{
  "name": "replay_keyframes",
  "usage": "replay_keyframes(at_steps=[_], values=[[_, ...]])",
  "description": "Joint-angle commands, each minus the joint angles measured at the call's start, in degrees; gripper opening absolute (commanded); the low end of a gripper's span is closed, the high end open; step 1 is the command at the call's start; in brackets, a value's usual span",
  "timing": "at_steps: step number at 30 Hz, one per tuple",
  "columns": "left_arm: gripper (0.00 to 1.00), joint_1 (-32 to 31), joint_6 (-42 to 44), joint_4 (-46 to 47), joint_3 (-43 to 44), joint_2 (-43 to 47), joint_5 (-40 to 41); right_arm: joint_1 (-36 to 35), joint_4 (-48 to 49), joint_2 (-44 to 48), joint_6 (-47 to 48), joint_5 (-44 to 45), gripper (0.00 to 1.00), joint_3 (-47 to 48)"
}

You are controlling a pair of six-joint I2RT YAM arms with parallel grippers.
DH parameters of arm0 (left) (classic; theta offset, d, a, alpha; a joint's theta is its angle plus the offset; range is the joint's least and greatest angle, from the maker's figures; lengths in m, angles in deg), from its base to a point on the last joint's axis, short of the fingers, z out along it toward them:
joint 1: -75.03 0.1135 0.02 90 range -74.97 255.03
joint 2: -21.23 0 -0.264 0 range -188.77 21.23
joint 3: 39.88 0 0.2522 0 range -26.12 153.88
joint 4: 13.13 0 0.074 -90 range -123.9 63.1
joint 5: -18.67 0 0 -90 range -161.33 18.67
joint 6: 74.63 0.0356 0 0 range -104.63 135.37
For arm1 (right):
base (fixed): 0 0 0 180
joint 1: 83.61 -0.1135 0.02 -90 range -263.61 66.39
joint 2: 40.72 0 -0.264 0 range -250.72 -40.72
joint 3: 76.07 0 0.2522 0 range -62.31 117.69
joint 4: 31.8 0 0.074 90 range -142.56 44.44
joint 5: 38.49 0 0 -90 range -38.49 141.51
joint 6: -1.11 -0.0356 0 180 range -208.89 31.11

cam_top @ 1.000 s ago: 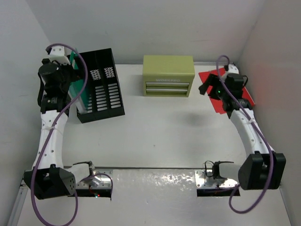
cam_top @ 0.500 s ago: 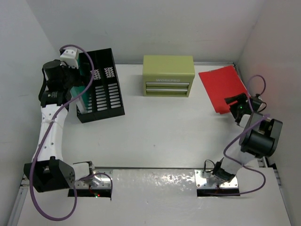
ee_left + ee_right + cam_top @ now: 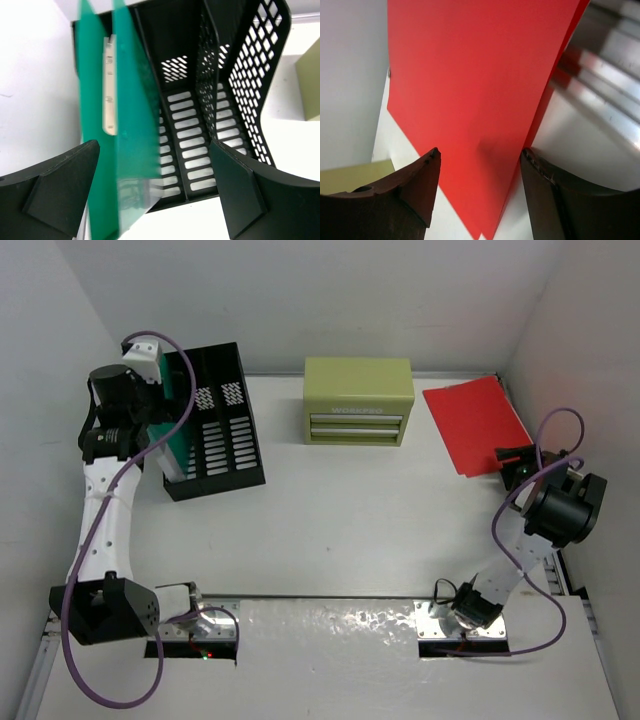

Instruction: Organize the desk

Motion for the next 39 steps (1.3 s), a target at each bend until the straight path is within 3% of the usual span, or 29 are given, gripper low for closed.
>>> replay_keyframes(at_steps=[1, 7, 15, 22, 30, 39], values=[[0.91, 0.4, 0.4, -0.1, 3.3, 2.1, 2.8, 0.6, 6.7, -2.2, -1.9, 1.9, 0.62, 3.9], [0.91, 0.4, -0.4, -0.6, 4.6, 2.2, 3.3, 1.2, 7.7, -2.5, -2.4, 5.2, 0.61, 2.9], [0.91, 0.4, -1.5, 0.2, 4.6, 2.1, 3.0, 2.0, 17.5, -8.4, -7.2, -1.0, 0.58, 5.3], [0.91, 0.3, -1.5, 0.7, 4.4, 1.9, 3.4, 1.5, 17.0, -9.8, -6.1, -4.8, 0.55, 9.1], [0.91, 0.4, -1.3, 0.9, 4.4, 2.0, 3.8, -2.4, 14.0, -11.1, -4.1, -5.9, 0.39, 13.1], [0.91, 0.4, -0.4, 0.9, 4.3, 2.9, 4.5, -5.3, 13.6, -16.1, -7.1, -6.4, 0.3, 16.1]])
